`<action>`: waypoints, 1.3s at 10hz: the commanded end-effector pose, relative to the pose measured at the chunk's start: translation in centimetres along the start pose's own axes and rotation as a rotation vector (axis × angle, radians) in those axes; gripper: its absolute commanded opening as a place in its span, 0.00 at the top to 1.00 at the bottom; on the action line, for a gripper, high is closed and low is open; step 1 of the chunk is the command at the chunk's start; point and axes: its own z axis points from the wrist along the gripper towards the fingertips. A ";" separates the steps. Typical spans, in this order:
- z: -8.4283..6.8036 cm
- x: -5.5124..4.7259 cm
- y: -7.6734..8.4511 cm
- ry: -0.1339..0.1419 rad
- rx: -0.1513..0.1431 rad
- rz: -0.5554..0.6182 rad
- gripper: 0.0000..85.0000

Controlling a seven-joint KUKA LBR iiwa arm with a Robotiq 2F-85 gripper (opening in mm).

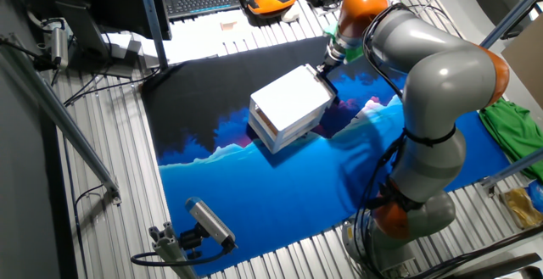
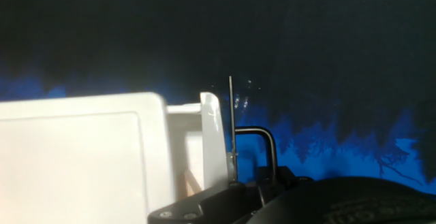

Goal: Grasp the handle and close the drawer

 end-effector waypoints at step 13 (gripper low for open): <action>-0.1 -0.4 2.3 -0.008 -0.018 -0.018 1.00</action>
